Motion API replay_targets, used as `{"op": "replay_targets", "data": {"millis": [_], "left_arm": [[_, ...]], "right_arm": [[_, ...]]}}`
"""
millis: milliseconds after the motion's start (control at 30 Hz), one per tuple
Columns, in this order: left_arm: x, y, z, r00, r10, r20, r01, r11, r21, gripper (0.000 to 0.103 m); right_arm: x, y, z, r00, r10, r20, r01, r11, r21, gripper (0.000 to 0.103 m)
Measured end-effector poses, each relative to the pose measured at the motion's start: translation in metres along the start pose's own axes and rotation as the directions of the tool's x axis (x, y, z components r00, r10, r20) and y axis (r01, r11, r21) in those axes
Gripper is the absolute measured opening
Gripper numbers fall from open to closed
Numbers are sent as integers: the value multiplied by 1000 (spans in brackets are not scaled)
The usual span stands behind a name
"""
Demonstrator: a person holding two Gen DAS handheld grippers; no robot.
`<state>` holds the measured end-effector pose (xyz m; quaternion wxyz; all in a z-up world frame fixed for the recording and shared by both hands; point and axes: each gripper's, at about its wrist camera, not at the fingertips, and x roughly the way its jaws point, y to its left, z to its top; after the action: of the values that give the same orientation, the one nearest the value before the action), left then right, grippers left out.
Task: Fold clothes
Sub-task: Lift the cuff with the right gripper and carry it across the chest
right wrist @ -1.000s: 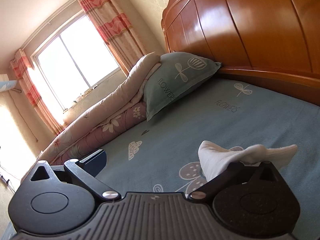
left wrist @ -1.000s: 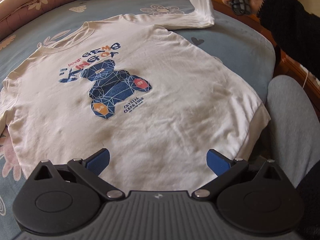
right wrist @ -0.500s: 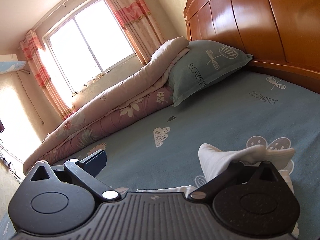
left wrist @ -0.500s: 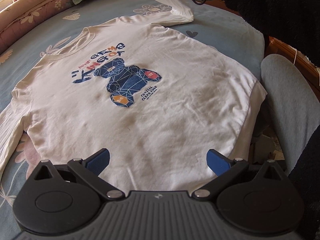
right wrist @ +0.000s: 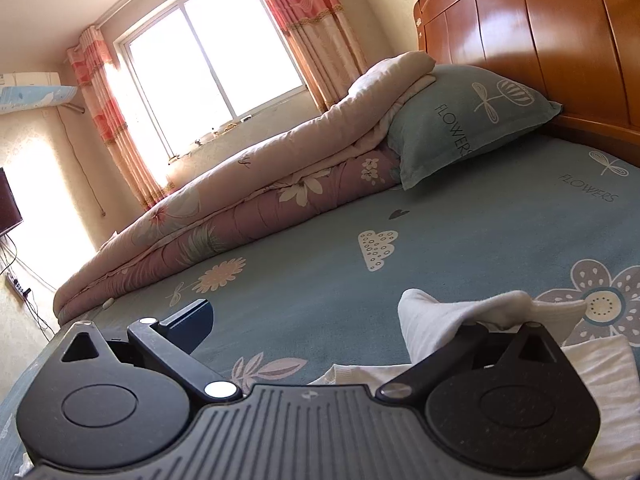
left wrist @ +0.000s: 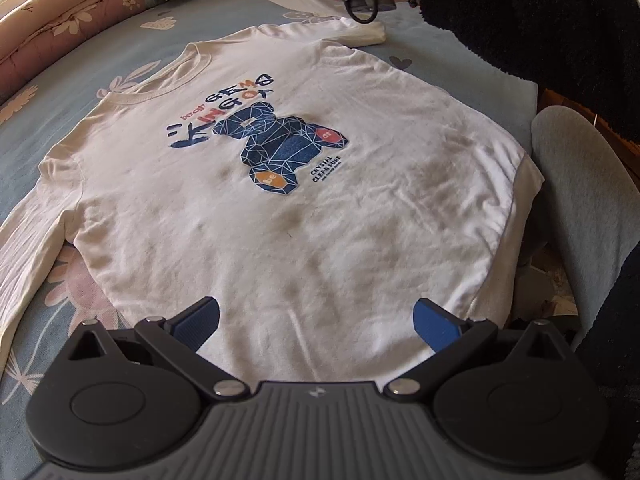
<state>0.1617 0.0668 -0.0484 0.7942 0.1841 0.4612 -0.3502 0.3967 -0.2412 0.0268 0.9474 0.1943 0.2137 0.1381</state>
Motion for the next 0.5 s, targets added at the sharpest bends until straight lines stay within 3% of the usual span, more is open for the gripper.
{"op": "replay_targets", "data": {"millis": [500], "left_arm": [[-17, 16, -15, 998, 54, -37, -57, 995, -80, 102]], "right_arm": [[37, 69, -17, 991, 125, -41, -128, 989, -75, 103]]}}
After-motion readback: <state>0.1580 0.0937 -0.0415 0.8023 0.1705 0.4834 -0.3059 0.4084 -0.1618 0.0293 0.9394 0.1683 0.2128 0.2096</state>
